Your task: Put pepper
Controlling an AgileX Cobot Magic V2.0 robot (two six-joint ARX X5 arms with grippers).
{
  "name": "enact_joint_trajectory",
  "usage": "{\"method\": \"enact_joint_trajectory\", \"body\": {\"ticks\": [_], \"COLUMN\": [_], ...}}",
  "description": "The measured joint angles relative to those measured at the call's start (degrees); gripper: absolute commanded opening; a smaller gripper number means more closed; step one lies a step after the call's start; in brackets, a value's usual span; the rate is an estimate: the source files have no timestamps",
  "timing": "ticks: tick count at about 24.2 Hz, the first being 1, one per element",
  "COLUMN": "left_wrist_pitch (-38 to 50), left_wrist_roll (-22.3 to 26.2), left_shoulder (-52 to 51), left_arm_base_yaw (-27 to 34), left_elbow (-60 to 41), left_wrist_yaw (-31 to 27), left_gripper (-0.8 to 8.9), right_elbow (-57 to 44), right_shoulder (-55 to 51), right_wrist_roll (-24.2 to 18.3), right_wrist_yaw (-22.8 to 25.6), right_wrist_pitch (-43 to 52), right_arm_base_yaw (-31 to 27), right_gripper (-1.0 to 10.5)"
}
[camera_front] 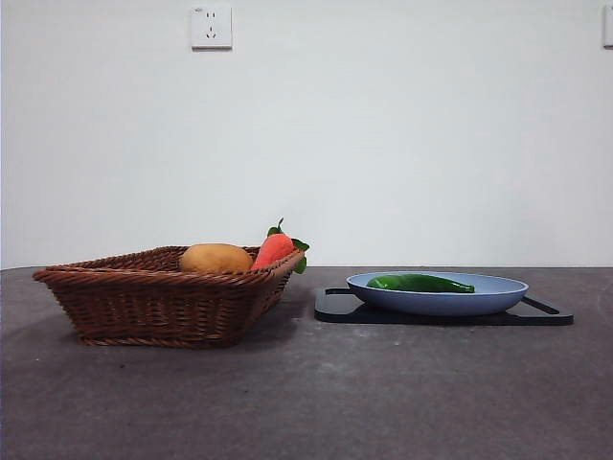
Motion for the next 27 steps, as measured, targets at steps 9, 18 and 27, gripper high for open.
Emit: {"method": "enact_joint_trajectory", "body": {"ticks": [9, 18, 27], "left_wrist_pitch": [0.0, 0.0, 0.0], "left_wrist_roll": [0.0, 0.0, 0.0], "left_shoulder": [0.0, 0.0, 0.0], "left_arm_base_yaw": [0.0, 0.0, 0.0], "left_elbow": [0.0, 0.0, 0.0], "left_wrist_yaw": [0.0, 0.0, 0.0], "left_gripper": [0.08, 0.08, 0.08], "right_elbow": [-29.9, -57.0, -71.5], "right_shoulder": [-27.1, -40.0, -45.9], "right_wrist_roll": [3.2, 6.4, 7.5], "right_wrist_yaw": [4.4, 10.2, 16.4], "right_wrist_pitch": [37.6, 60.0, 67.7], "right_arm_base_yaw": [-3.9, -3.9, -3.5], "right_gripper": [0.1, 0.1, 0.1]}}
